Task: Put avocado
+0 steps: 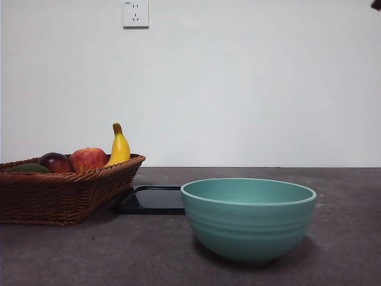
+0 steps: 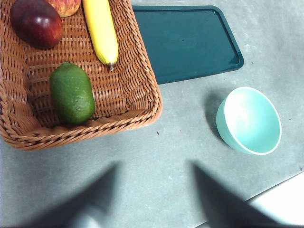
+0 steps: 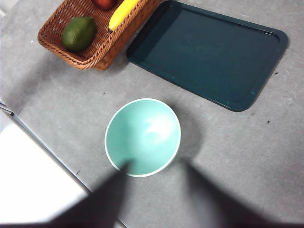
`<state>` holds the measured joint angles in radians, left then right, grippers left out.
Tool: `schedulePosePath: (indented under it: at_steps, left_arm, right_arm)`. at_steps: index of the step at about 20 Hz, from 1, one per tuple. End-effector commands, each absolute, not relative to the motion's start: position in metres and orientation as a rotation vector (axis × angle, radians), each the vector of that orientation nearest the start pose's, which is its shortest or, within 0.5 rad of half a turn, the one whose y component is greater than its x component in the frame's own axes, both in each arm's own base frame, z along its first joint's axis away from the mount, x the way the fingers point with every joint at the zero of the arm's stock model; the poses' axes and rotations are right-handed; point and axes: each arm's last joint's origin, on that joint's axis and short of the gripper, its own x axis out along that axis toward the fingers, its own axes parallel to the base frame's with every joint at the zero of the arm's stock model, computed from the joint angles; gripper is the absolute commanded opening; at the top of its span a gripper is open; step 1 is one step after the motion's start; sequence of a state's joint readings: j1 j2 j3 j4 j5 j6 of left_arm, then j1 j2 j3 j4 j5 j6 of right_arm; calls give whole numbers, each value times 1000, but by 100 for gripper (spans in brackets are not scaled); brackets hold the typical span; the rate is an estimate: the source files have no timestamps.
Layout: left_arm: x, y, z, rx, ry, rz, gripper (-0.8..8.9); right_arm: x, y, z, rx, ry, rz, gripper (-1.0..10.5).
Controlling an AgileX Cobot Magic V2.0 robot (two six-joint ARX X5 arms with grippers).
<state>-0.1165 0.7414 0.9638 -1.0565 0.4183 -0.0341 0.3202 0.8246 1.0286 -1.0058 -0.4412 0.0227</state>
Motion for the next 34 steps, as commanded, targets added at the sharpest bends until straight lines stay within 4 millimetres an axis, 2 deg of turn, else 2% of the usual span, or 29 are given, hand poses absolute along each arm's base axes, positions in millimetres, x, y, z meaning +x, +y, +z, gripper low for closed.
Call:
schedulePosePath:
  at_steps: [1, 5, 8, 11, 16, 20, 26, 31, 34]
  left_arm:
    - [113, -26, 331, -140, 821, -502, 463]
    - [116, -26, 330, -139, 822, -497, 464]
    - [128, -26, 329, -122, 815, -460, 463]
    - [149, -27, 328, -99, 823, -409, 462]
    - [197, -39, 319, -28, 889, -345, 450]
    - [231, -53, 297, 38, 955, -316, 428]
    - [275, -64, 249, 101, 1071, -257, 429]
    - [297, -69, 214, 114, 1154, -245, 429]
    - [301, -70, 202, 117, 1194, -243, 425]
  right_arm:
    - [124, 55, 344, 69, 807, 713, 421]
    - [124, 55, 344, 69, 807, 713, 421]
    - [124, 55, 344, 69, 807, 713, 421]
    - [124, 55, 344, 69, 807, 713, 421]
    - [124, 55, 344, 69, 807, 713, 421]
    - [124, 55, 344, 69, 807, 713, 421]
    - [124, 55, 344, 69, 807, 713, 421]
    - [124, 55, 344, 69, 808, 712, 421]
    - [124, 55, 344, 68, 807, 713, 421]
